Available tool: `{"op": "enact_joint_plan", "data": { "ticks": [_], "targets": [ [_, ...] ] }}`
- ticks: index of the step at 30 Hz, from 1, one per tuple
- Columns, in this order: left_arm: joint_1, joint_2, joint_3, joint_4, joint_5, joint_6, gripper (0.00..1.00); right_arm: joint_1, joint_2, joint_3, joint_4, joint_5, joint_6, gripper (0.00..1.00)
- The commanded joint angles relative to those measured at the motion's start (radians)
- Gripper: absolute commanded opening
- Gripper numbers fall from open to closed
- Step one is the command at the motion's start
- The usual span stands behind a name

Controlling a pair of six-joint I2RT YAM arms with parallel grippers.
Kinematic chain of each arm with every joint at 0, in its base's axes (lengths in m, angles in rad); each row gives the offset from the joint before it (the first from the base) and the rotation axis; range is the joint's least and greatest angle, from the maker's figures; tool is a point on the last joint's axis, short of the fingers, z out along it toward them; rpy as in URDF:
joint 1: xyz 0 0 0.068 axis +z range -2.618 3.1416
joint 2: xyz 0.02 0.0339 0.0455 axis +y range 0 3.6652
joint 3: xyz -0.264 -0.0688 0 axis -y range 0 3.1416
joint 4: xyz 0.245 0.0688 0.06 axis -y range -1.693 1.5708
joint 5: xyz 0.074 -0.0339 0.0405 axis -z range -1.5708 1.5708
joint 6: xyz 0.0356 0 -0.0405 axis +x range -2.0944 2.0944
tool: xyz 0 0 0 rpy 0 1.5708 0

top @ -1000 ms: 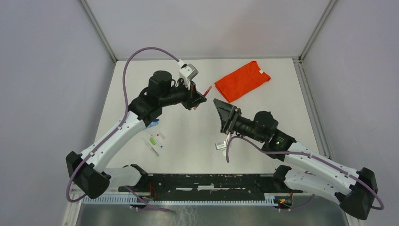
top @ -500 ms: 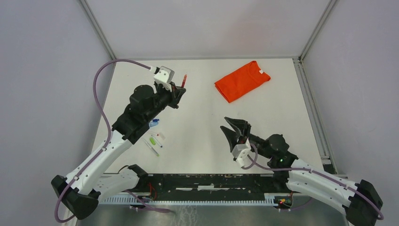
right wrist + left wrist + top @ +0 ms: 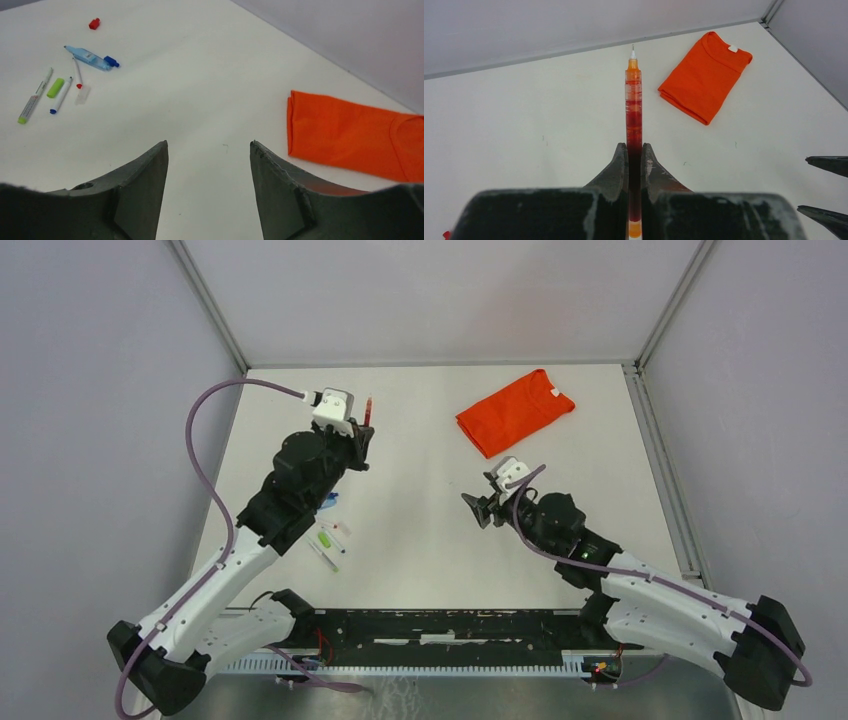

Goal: Insert the pens into the pen caps
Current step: Adjust the pen, then move the pen cap to the center of the board.

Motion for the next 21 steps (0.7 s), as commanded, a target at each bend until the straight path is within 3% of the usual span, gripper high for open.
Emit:
{"op": "enact_joint_plan", "data": {
  "ticks": [1, 12, 21],
  "targets": [
    [0.009, -0.035, -0.010, 0.075, -0.073, -0.040, 0.02, 0.005, 0.065, 0.082, -0.195, 0.115, 0.170, 0.67],
    [0.016, -0.109, -0.080, 0.141, -0.216, -0.015, 0.02, 0.006, 0.330, 0.224, -0.288, 0.070, 0.295, 0.67],
    [0.019, -0.162, -0.148, 0.172, -0.267, -0.040, 0.02, 0.042, 0.652, 0.483, -0.313, -0.038, 0.392, 0.64]
  ]
}}
